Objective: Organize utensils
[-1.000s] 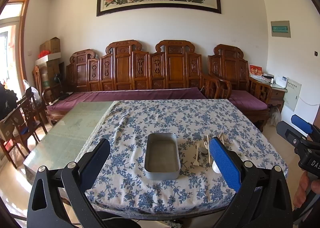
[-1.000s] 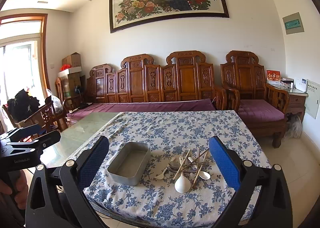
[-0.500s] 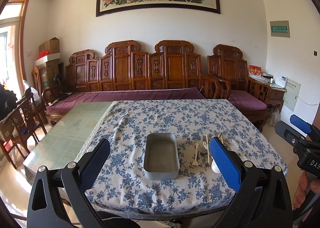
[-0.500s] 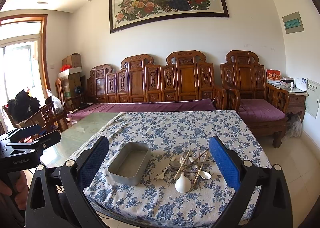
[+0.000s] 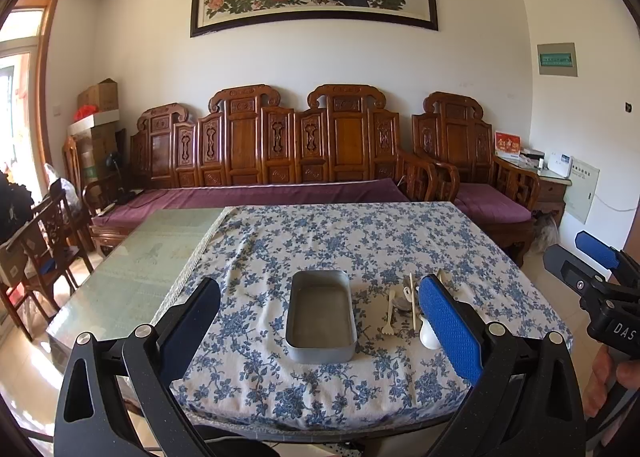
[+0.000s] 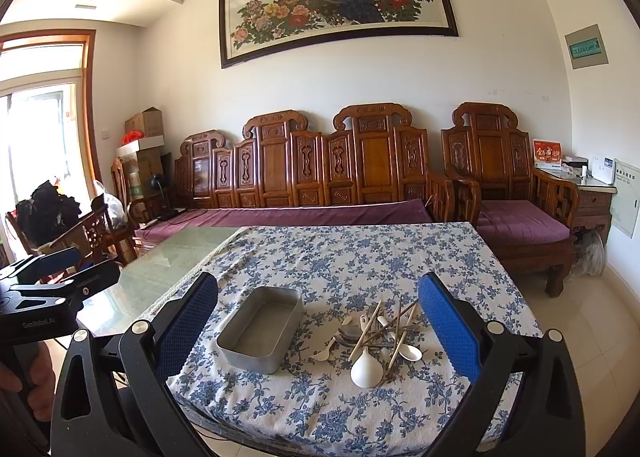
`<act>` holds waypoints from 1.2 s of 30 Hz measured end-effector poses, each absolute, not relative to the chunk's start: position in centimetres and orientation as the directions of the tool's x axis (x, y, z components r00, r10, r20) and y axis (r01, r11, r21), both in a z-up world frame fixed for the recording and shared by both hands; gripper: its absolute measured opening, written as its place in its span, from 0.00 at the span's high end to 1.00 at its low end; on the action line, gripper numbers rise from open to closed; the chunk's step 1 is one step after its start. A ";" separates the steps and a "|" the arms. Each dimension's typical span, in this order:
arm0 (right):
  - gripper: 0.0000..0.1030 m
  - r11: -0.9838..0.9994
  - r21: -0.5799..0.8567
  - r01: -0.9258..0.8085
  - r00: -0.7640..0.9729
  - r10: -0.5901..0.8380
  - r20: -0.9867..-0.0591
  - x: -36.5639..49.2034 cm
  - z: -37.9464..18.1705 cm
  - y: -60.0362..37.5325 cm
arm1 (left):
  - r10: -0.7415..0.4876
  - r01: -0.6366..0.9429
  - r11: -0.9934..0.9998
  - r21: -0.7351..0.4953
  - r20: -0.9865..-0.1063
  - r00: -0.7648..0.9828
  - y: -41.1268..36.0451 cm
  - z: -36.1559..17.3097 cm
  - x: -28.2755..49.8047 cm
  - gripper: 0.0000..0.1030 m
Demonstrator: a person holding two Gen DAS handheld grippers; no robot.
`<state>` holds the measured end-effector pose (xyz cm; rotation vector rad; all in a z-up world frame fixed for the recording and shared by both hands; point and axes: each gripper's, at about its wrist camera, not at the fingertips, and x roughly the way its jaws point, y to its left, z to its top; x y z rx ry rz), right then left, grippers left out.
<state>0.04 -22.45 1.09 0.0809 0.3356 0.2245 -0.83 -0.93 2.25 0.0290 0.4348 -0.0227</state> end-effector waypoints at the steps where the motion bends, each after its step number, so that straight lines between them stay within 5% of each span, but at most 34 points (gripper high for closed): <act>1: 0.02 0.972 0.116 -0.205 0.920 0.232 -0.317 0.1 1.0 -22.4 | -0.016 0.029 0.999 0.024 -0.421 0.907 -1.0 2.2 -0.8 0.07; 26: 0.02 0.971 0.120 -0.206 0.920 0.234 -0.315 0.1 1.6 -22.7 | -0.025 0.039 0.999 0.026 -0.413 0.910 -1.3 2.3 -1.2 0.07; 36: 0.02 0.971 0.130 -0.201 0.908 0.235 -0.347 1.5 -0.7 -23.9 | -0.063 0.089 0.996 0.032 -0.474 0.878 -2.2 -0.6 1.3 0.07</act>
